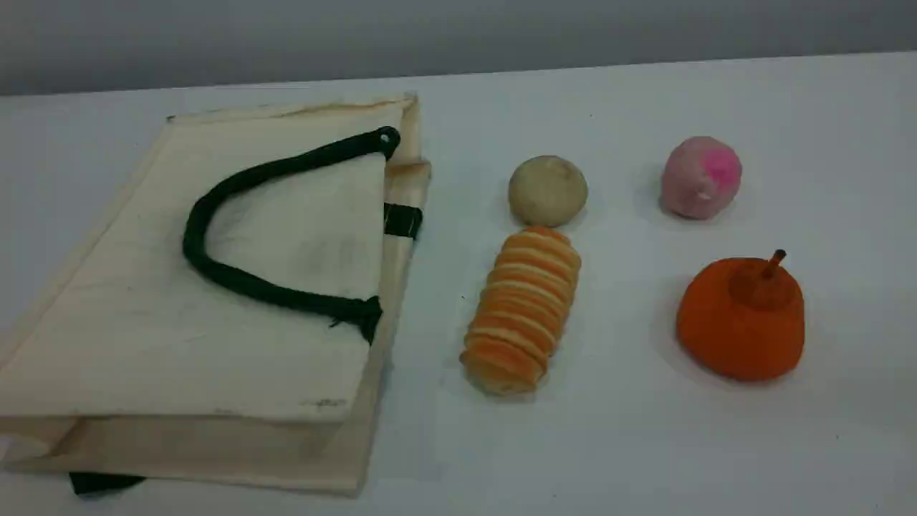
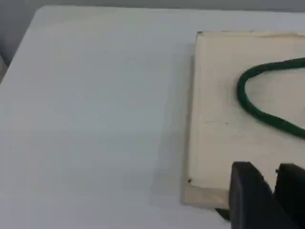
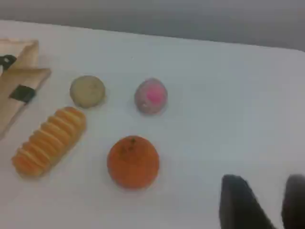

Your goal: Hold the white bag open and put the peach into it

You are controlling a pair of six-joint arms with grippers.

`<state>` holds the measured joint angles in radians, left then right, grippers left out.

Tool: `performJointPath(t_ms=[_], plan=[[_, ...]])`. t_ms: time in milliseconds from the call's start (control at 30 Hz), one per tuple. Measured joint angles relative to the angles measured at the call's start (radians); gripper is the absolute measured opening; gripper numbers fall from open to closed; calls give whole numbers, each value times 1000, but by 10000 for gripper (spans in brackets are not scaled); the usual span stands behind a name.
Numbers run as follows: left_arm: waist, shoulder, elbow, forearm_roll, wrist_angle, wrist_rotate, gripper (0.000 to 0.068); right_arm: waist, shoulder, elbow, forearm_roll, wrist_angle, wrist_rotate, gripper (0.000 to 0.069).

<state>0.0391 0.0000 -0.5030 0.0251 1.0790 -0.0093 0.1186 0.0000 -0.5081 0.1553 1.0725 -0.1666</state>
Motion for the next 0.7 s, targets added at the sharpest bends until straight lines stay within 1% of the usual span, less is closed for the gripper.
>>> performJointPath(t_ms=[700], plan=[[0, 0, 0, 0, 0, 0, 183, 0, 0, 0, 0, 0, 2, 198]])
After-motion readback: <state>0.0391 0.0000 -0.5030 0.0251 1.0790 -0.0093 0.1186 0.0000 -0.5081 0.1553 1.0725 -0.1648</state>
